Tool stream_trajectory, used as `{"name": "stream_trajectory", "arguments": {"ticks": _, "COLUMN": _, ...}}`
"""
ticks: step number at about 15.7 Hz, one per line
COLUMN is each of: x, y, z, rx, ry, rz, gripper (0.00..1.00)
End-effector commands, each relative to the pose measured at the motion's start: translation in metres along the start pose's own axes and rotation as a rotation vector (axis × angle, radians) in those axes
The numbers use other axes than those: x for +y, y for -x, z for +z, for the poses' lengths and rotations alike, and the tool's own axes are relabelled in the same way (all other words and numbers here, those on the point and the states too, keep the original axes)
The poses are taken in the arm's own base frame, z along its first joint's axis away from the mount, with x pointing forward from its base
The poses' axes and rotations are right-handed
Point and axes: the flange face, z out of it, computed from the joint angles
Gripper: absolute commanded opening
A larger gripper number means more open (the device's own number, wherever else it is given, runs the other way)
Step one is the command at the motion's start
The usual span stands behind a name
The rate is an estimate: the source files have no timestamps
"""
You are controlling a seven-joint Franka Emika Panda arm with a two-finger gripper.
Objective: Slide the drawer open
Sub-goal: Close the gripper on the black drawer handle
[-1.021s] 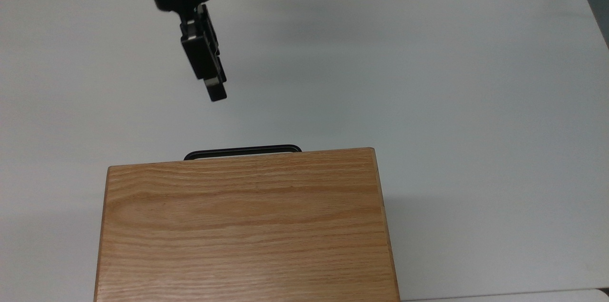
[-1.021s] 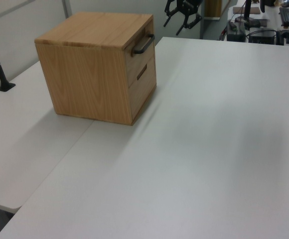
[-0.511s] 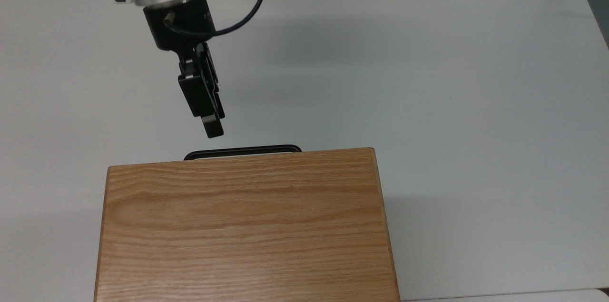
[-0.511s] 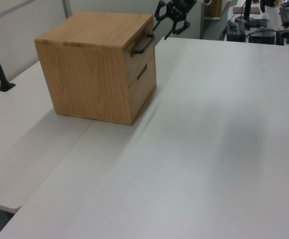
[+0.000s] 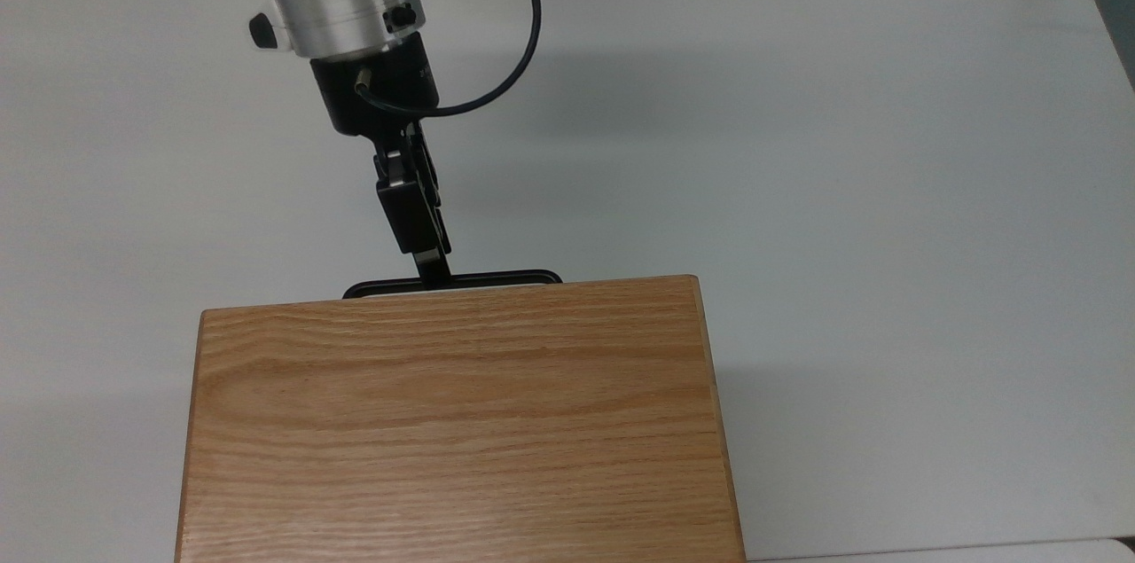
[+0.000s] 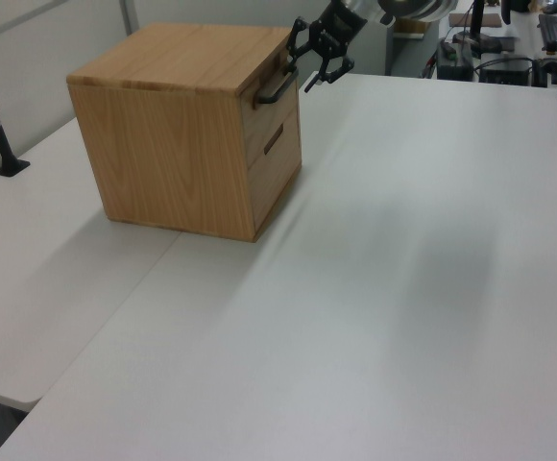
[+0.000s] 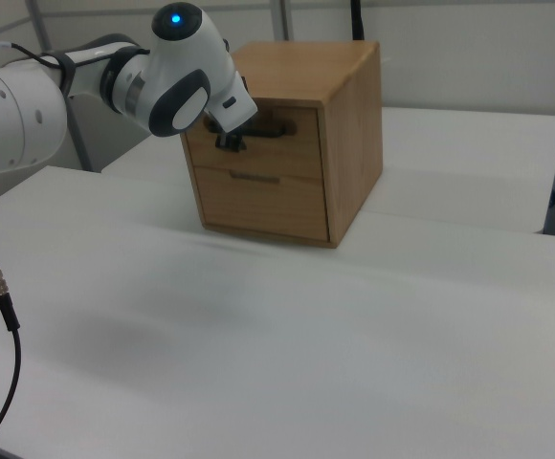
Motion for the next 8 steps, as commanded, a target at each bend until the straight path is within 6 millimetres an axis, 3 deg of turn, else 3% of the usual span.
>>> {"name": "stream_trajectory", "arguments": {"ticks": 1, "x": -0.008, "y": 0.002, "z": 0.005, "rx": 0.008, "ry": -0.04, "rz": 0.011, "gripper": 0.5}}
{"name": "stream_trajectory", "arguments": {"ticks": 3, "x": -0.007, "y": 0.001, "z": 0.011, "rx": 0.01, "ry": -0.04, "rz": 0.011, "gripper": 0.43}}
{"name": "stream_trajectory", "arguments": {"ticks": 5, "x": -0.006, "y": -0.001, "z": 0.014, "rx": 0.011, "ry": -0.039, "rz": 0.014, "gripper": 0.18}}
{"name": "stream_trajectory", "arguments": {"ticks": 8, "x": -0.004, "y": 0.001, "z": 0.02, "rx": 0.013, "ry": -0.041, "rz": 0.009, "gripper": 0.04}}
